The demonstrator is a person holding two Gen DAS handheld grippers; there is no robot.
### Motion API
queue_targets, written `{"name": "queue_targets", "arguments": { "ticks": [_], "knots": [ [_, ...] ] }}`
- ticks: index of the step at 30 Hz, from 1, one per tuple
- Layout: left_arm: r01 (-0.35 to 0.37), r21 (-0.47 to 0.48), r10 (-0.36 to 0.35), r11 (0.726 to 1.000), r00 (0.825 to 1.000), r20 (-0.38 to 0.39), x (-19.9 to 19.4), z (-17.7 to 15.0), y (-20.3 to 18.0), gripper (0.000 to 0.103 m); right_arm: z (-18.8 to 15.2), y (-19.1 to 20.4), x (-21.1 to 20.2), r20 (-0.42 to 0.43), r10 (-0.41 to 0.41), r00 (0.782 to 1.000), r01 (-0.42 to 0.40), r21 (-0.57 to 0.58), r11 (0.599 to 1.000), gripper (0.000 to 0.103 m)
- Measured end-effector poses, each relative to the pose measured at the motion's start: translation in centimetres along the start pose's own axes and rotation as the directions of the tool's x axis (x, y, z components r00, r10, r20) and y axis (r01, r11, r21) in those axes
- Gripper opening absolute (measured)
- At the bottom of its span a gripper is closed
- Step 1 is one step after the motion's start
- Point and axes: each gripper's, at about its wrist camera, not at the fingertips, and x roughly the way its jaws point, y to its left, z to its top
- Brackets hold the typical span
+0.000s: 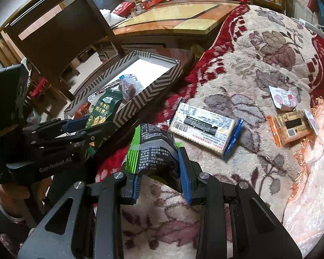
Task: Organize snacks
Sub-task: 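Carry the cracker packet with the left tool while the right tool carries the green-black packet over the tray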
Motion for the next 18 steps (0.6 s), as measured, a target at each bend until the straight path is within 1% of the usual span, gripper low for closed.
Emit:
{"name": "queue_targets", "arguments": {
  "ticks": [6, 18],
  "knots": [
    [-0.005, -0.026, 0.005, 1.000, 1.000, -0.002, 0.1, 0.0, 1.1, 0.047, 0.8, 0.8, 0.9, -0.013, 0.010, 1.000, -0.010, -0.020, 1.000, 0.029],
    [-0.030, -0.108, 0.030, 0.994, 1.000, -0.009, 0.3, 0.1, 4.8, 0.047, 2.7, 2.9, 3.1, -0.046, 0.037, 0.998, -0.040, -0.066, 0.997, 0.029]
  ]
}}
